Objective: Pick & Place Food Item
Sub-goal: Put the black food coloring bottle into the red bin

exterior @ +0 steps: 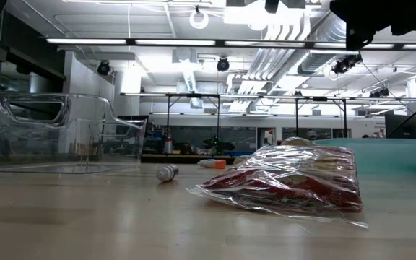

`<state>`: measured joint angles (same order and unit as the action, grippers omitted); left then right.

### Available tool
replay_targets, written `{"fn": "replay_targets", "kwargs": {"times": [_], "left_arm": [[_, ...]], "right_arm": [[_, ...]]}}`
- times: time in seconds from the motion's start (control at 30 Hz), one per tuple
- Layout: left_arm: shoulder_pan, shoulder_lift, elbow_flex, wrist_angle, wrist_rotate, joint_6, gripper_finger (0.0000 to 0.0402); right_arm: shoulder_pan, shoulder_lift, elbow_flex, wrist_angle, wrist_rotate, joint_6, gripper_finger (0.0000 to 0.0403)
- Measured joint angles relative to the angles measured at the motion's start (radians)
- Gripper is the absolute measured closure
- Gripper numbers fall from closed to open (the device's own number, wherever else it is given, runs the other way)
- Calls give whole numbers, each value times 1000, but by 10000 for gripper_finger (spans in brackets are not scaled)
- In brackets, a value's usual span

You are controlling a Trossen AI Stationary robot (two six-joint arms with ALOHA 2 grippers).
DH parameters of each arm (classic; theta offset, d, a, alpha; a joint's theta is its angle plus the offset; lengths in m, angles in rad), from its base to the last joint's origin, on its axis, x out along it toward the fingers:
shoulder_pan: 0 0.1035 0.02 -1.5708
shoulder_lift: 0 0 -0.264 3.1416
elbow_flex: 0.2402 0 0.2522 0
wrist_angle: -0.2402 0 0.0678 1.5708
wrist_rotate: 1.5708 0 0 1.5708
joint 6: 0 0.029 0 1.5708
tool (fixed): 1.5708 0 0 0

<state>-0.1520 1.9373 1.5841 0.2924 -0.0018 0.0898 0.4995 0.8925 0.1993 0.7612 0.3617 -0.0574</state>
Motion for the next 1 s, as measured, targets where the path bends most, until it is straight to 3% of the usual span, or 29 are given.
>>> {"fn": "replay_targets", "kwargs": {"times": [1.0], "left_arm": [[0, 7, 1, 27, 0, 0, 348]], "right_arm": [[0, 0, 0, 72, -5, -45, 252]]}}
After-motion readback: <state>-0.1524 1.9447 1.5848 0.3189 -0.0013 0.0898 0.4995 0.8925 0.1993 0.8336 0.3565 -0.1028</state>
